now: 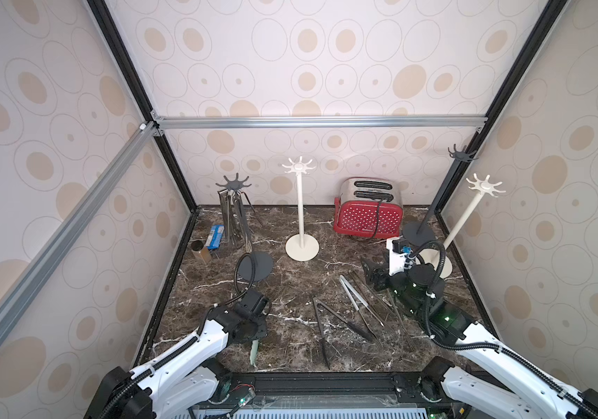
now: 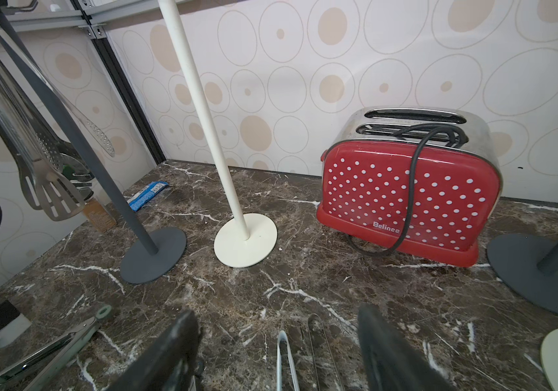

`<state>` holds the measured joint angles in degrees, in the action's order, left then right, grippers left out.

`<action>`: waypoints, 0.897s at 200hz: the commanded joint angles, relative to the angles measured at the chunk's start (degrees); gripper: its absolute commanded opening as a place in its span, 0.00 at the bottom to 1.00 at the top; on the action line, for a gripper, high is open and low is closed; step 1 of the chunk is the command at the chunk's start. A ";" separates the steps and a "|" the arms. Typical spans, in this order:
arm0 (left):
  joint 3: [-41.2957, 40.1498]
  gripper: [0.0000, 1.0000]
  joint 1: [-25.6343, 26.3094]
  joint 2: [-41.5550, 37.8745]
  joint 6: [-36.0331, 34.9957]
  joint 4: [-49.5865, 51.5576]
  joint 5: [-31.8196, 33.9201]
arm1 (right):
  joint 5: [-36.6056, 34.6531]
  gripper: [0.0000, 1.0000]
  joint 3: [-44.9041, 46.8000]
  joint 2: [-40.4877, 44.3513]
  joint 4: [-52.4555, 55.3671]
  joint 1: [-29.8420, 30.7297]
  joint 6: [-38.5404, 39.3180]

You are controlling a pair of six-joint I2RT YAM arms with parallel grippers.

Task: Hang food tongs on kitchen utensil racks
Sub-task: Pick up the food tongs from the center of the board.

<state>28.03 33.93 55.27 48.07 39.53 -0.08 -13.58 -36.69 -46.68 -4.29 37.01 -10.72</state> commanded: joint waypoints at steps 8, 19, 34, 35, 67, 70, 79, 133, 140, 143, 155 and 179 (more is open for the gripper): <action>4.99 0.00 0.95 -1.96 -5.96 0.09 -1.98 | -1.07 0.76 -1.11 1.32 0.43 0.01 -0.53; 6.53 0.00 1.10 -2.00 -7.66 -0.78 -3.08 | -1.18 0.76 -1.09 1.12 0.34 0.07 -0.43; 8.25 0.00 1.66 -1.98 -9.58 -2.16 -4.34 | -1.44 0.76 -1.03 0.98 0.25 0.04 -0.27; 8.39 0.00 1.66 -1.95 -9.67 -2.25 -4.37 | -1.44 0.76 -1.07 0.98 0.25 0.01 -0.27; 12.28 0.00 5.10 -1.25 -13.69 -2.73 -3.97 | -2.34 0.76 -1.19 0.51 -0.09 0.05 0.11; 12.66 0.00 5.54 -1.07 -14.04 -2.75 -3.72 | -2.45 0.76 -1.22 0.45 -0.18 -0.01 0.17; 13.82 0.00 6.86 -0.56 -15.02 -4.15 -3.52 | -3.02 0.76 -1.19 0.43 -0.25 0.02 0.33; 23.01 0.00 13.62 5.17 -20.83 -6.60 0.02 | -6.64 0.76 -2.02 0.88 0.42 0.05 1.65; 24.52 0.00 14.08 6.05 -21.38 -6.81 0.61 | -7.26 0.76 -2.19 0.85 0.72 0.01 1.84; 25.09 0.00 14.23 6.45 -21.62 -6.92 0.93 | -7.51 0.76 -2.29 0.87 0.93 -0.01 1.85; 27.46 0.00 14.58 7.85 -22.20 -7.48 2.19 | -8.50 0.76 -2.47 1.03 1.58 0.00 2.21; 31.26 0.00 14.90 9.73 -22.98 -9.67 5.24 | -11.02 0.76 -2.75 1.63 2.90 -0.10 2.99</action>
<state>54.26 48.12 64.12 28.21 33.28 0.19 -20.82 -37.69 -46.22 -3.27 37.01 -9.15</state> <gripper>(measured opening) 0.111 0.761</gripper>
